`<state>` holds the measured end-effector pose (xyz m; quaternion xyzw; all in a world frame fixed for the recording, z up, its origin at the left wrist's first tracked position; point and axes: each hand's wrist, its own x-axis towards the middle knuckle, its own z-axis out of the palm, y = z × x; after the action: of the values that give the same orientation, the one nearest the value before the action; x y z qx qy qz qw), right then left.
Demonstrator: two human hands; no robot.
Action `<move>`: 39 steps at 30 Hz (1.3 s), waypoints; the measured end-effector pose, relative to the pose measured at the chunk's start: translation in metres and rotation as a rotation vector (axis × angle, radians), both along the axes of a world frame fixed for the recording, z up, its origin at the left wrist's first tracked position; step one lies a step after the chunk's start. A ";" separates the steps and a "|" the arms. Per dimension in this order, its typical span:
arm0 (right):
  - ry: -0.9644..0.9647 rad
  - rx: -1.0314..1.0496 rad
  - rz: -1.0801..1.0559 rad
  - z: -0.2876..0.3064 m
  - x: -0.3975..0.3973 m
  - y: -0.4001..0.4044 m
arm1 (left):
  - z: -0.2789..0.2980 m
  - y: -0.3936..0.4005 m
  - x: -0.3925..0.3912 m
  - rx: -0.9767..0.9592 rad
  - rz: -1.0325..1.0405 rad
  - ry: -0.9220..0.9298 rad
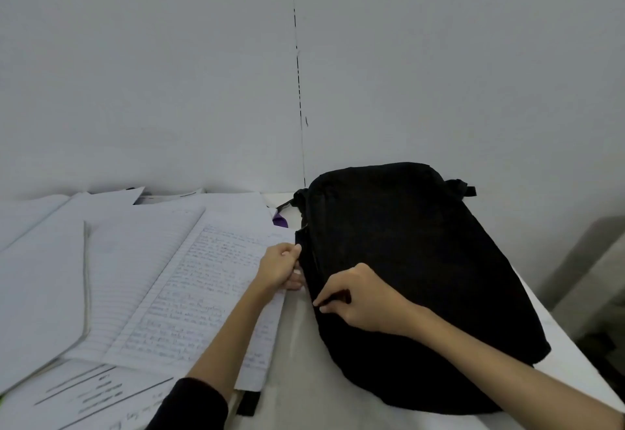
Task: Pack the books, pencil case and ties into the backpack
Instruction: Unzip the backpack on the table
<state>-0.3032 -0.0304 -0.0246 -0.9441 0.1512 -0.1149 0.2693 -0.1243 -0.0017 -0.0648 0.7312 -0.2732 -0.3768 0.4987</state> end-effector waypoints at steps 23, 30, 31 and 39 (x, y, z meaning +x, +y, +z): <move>-0.199 0.116 -0.261 -0.025 -0.088 0.062 | 0.012 0.068 -0.047 -0.264 -0.376 -1.114; -0.178 0.194 -0.302 -0.024 -0.070 0.052 | 0.012 0.084 -0.048 -0.051 -0.820 -0.635; -0.162 0.189 -0.294 -0.024 -0.070 0.053 | 0.011 0.085 -0.048 -0.039 -0.815 -0.642; -0.305 0.191 -0.378 -0.021 -0.093 0.056 | 0.016 0.087 -0.048 -0.200 -0.557 -0.708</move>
<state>-0.3966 0.0260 -0.0454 -0.8413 0.2928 -0.2892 0.3505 -0.1719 0.0848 -0.0483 0.6621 -0.6477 -0.1952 0.3223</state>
